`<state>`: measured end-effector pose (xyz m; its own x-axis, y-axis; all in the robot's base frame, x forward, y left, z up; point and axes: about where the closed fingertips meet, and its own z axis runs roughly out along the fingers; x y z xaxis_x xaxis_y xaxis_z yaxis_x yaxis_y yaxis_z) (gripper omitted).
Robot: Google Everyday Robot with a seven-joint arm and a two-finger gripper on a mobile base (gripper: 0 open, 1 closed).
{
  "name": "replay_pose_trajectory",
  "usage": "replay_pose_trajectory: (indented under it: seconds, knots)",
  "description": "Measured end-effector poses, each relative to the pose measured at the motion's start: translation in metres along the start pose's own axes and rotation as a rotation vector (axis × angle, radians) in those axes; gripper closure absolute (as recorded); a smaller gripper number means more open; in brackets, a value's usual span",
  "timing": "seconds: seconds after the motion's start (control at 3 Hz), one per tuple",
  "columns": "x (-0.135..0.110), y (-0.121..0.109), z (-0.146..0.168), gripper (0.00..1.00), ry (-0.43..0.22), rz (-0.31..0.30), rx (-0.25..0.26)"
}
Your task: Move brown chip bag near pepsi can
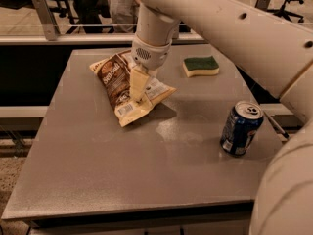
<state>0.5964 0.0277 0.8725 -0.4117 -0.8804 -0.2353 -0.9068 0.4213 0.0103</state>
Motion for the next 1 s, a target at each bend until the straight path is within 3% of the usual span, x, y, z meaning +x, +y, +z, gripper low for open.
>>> replay_pose_trajectory:
  seconds: [1.0]
  knots:
    - [0.075, 0.028, -0.037, 1.00, 0.074, -0.128, -0.057]
